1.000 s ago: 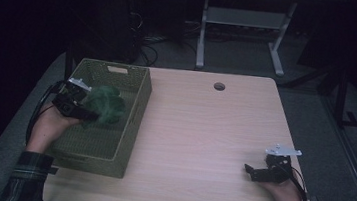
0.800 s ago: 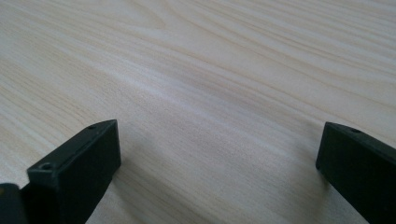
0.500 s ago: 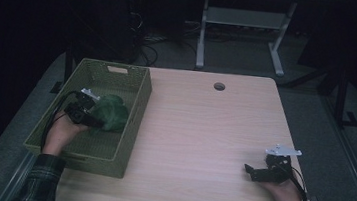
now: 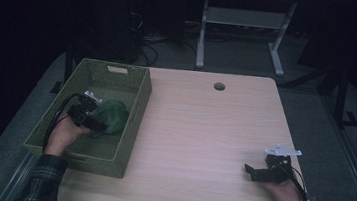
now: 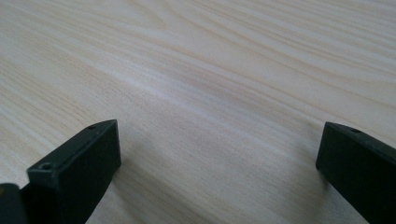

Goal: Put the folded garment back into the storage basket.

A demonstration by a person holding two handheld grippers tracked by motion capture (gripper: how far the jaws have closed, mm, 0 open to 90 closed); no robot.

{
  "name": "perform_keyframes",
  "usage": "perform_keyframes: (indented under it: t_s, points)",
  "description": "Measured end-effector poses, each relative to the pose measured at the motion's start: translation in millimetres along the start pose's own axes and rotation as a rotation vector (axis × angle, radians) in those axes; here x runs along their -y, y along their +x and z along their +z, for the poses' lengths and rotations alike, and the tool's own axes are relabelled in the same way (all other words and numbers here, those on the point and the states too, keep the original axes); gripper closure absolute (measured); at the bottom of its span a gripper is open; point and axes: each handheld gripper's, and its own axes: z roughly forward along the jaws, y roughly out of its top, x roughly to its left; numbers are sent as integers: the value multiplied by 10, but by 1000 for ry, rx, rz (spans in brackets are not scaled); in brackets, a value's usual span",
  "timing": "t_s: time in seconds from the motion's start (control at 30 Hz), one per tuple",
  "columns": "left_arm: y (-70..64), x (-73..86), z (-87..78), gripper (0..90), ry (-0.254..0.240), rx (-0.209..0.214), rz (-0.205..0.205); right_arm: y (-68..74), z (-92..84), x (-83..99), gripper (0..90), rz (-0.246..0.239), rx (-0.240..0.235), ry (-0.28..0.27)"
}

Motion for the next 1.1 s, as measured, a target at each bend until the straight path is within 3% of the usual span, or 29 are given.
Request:
perform_keyframes:
  t_s: [0.3,0.73,0.77,1.0,1.1]
  points:
    - [-15,40,-20,266,-21,-9,7,-1,0,0,0,-2,-1,1]
    - [-91,-55,-330,187,-150,2,29,-1,-1,0,0,-3,-1,1]
    - [-132,-92,-374,178,-182,2,30,-1,-1,0,0,-3,-1,1]
    - [-303,-201,-494,148,-270,25,39,0,-1,0,0,-2,-1,1]
    - [-435,-273,-549,146,-309,45,68,-1,0,0,0,-2,-1,0]
